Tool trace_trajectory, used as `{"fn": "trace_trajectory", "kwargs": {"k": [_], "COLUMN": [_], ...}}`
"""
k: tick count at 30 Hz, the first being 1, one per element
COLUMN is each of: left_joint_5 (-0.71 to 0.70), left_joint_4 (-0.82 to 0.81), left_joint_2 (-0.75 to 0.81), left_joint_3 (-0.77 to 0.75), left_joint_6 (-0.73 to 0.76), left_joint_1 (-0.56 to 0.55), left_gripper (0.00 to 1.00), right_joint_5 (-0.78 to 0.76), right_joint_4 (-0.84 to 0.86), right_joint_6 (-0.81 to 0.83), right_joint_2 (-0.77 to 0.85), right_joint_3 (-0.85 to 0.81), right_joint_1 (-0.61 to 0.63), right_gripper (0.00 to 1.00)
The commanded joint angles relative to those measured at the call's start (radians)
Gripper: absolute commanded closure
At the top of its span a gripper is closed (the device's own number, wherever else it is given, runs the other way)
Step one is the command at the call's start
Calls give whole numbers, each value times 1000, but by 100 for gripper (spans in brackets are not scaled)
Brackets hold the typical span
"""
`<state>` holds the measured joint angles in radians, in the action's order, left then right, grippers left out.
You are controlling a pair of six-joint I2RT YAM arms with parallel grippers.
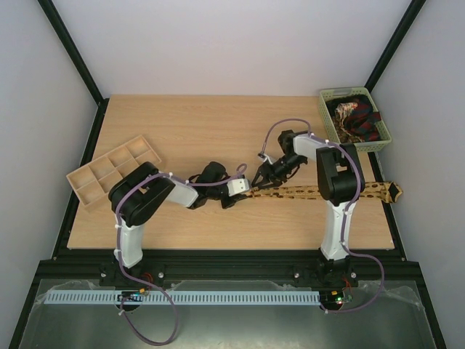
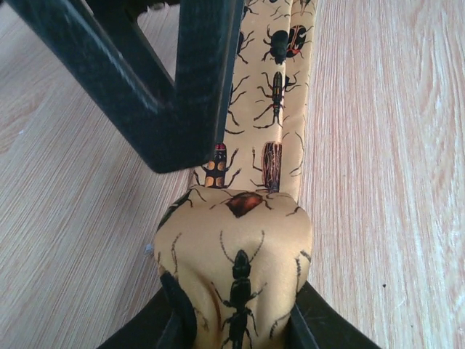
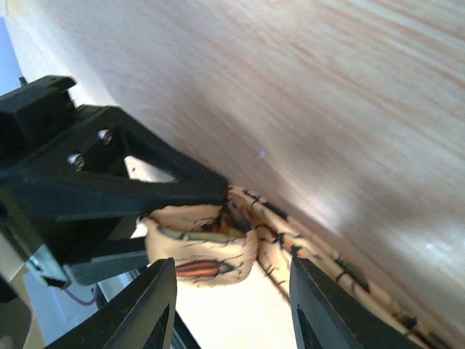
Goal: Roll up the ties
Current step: Roll the tie at the center of the board.
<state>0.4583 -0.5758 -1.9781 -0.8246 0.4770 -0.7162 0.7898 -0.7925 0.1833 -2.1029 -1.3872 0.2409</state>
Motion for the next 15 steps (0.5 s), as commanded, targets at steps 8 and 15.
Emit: {"fn": "trace_trajectory", "kwargs": {"k": [8, 15], "left_joint_5": [-79, -86], "left_joint_4": [267, 276], "left_joint_2": [-24, -18], "left_joint_3": [-4, 2], "left_joint_6": [54, 48], "left_joint_1": [-2, -2], "left_gripper": [78, 78], "right_joint_5": [72, -33], "right_joint_4": [-3, 17], "right_joint_6": [-99, -83], "right_joint_2": [21, 7], "right_joint_3": [23, 31], "right_joint_1": [68, 68], "right_gripper": [61, 97]}}
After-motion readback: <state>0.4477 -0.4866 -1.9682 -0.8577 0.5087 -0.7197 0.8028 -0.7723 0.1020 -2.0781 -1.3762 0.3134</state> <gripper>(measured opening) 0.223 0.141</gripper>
